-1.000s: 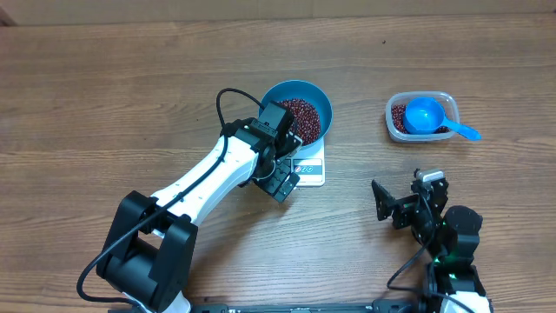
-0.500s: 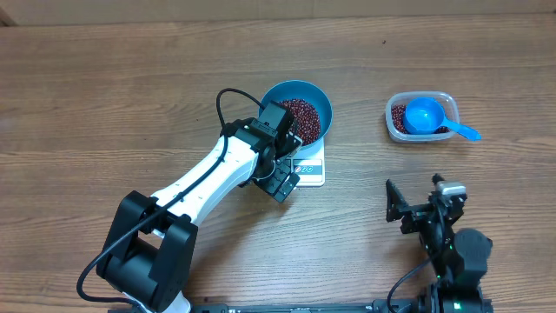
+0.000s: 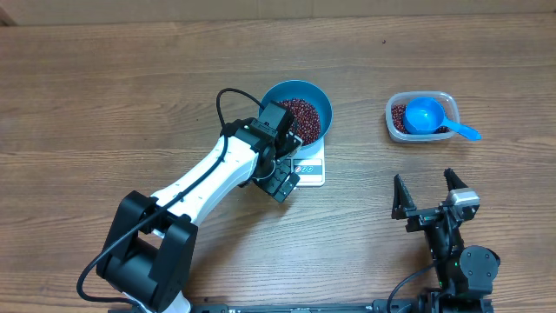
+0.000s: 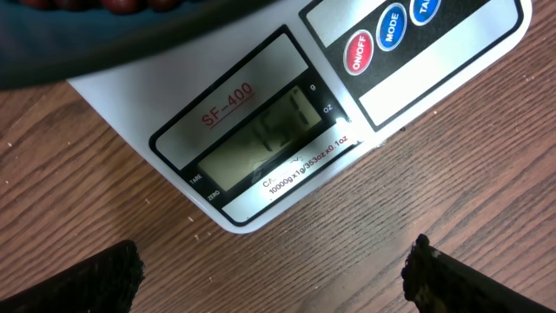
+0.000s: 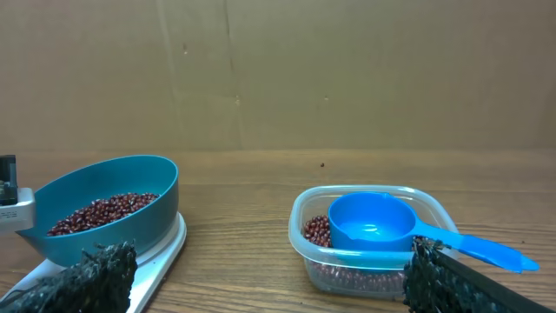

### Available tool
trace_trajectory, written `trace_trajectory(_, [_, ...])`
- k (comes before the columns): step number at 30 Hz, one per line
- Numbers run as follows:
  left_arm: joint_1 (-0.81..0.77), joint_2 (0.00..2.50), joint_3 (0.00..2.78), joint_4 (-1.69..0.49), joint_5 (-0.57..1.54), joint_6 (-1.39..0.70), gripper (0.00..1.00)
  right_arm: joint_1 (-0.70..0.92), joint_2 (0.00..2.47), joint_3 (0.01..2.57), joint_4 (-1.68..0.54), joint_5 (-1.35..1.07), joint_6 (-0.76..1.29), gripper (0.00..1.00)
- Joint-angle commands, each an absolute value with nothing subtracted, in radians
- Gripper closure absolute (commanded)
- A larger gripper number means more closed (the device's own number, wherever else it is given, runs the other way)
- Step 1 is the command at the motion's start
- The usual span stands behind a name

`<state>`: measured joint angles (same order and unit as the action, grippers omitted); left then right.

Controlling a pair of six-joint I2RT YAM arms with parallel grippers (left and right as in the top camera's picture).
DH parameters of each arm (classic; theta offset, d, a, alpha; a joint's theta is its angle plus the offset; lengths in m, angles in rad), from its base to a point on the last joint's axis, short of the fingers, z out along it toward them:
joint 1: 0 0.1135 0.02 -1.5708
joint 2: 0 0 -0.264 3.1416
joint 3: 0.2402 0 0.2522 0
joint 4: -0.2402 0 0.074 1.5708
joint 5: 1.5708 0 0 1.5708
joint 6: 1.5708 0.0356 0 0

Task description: Scoop item into bowl and weigh 150g on scale

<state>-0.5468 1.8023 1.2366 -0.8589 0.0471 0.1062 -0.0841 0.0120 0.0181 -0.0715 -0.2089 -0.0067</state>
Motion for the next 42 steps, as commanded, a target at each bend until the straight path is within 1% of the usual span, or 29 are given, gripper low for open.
trace_trajectory(1, [-0.55, 1.804, 1.231, -0.856, 0.041, 0.096, 0.0, -0.079, 0.003, 0.008, -0.066, -0.2, 0.0, 0.0])
trace_trajectory(30, [-0.55, 1.801, 1.231, -0.858, 0.039, 0.099, 0.0, -0.079, 0.003, 0.008, -0.066, -0.2, 0.0, 0.0])
trace_trajectory(32, [-0.55, 1.779, 1.231, -0.896, -0.007, 0.108, 0.0, -0.079, 0.003, 0.008, -0.066, -0.2, 0.0, 0.0])
trace_trajectory(36, [-0.55, 1.692, 1.231, -0.901, -0.015, 0.108, 0.0, -0.079, 0.003, 0.008, -0.066, -0.2, 0.0, 0.0])
trace_trajectory(40, [-0.55, 1.571, 1.231, -0.902, -0.014, 0.108, 0.0, -0.079, 0.003, 0.008, -0.066, -0.2, 0.0, 0.0])
trace_trajectory(42, [-0.55, 1.467, 1.231, -0.926, -0.015, 0.108, 0.01, -0.079, 0.003, 0.008, -0.066, -0.2, 0.0, 0.0])
